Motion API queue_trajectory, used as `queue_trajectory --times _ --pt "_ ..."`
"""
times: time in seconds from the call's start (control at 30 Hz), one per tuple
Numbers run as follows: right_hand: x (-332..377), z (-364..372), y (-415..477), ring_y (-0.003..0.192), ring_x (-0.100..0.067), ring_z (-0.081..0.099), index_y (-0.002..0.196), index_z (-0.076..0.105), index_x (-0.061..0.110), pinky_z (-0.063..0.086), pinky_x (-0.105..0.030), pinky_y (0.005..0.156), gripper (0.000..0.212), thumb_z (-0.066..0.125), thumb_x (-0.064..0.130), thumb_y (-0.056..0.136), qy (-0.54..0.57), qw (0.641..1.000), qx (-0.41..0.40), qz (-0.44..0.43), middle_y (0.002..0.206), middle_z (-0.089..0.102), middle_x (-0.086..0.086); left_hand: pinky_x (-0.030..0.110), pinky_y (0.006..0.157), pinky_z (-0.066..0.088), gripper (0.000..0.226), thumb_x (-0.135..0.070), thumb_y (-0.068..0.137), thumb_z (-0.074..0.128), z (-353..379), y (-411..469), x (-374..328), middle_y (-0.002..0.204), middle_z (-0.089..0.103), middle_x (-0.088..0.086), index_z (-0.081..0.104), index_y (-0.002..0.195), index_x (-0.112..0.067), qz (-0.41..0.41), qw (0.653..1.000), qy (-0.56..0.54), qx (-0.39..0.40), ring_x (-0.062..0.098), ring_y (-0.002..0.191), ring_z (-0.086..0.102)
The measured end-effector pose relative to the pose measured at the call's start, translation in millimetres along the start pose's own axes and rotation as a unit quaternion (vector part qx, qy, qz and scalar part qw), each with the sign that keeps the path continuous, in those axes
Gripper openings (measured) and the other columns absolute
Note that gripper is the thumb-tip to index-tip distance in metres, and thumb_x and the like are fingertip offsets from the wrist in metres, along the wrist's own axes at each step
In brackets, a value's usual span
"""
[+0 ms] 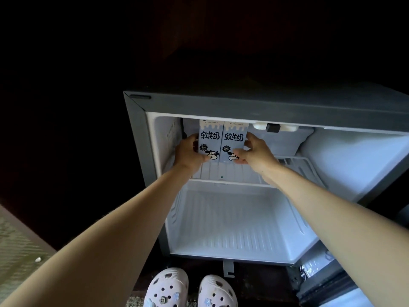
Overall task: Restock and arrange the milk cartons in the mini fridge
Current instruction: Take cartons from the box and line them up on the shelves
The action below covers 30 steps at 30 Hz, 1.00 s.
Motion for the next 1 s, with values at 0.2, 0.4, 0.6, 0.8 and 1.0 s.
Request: queue_trajectory --times 0.2,0.4,0.6,0.8,1.0 --pt "-3.6 4.4 2.3 0.115 -0.025 0.056 0.137 0.04 0.009 0.049 -0.03 0.09 0.048 0.051 -0.002 0.092 -0.002 1.0 0.029 0.008 0.134 0.053 -0.012 0.021 0.087 0.043 0.052 0.014 0.078 0.063 -2.8 -0.8 4.4 0.126 0.061 0.012 0.052 0.126 -0.003 -0.002 1.0 -0.01 -0.019 0.025 0.118 0.057" --pt "-3.9 7.7 -0.2 0.101 -0.019 0.056 0.14 0.037 0.01 0.05 -0.029 0.085 0.05 0.05 0.001 0.093 -0.003 0.999 0.027 0.016 0.135 0.052 -0.012 0.024 0.09 0.044 0.05 0.015 0.078 0.061 -2.4 -2.3 7.2 0.125 0.061 0.013 0.053 0.125 -0.003 -0.004 0.999 -0.015 -0.036 0.026 0.118 0.057" --pt "-3.1 9.2 -3.2 0.114 -0.025 0.057 0.14 0.035 0.01 0.051 -0.028 0.089 0.049 0.049 0.002 0.094 -0.025 1.0 -0.008 0.004 0.137 0.05 -0.011 0.019 0.085 0.041 0.047 0.01 0.081 0.061 -2.0 -4.4 4.7 0.127 0.06 0.011 0.052 0.126 -0.005 -0.002 0.999 0.018 -0.03 0.023 0.119 0.056" --pt "-5.9 6.3 -9.4 0.095 -0.021 0.059 0.131 0.046 0.006 0.051 -0.026 0.08 0.043 0.058 0.006 0.089 -0.036 0.998 -0.042 0.016 0.13 0.056 -0.012 0.023 0.095 0.043 0.046 0.005 0.086 0.052 5.1 -2.7 2.6 0.132 0.055 0.007 0.046 0.129 -0.011 0.01 0.996 0.077 -0.032 0.022 0.123 0.052" --pt "2.3 -1.4 -30.6 0.107 -0.031 0.06 0.13 0.046 0.0 0.051 -0.031 0.086 0.047 0.061 0.006 0.085 -0.119 0.981 -0.146 0.052 0.122 0.059 -0.017 0.037 0.111 0.038 0.062 0.013 0.081 0.041 -1.1 -17.7 -3.8 0.144 0.042 0.011 0.036 0.138 -0.01 0.01 0.99 0.135 -0.039 0.025 0.133 0.041"
Point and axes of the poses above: each hand's wrist, its own y-axis towards the middle knuckle, its own z-axis out of the palm, x = y × z, the point moved 9 cm from there along y, towards the middle knuckle
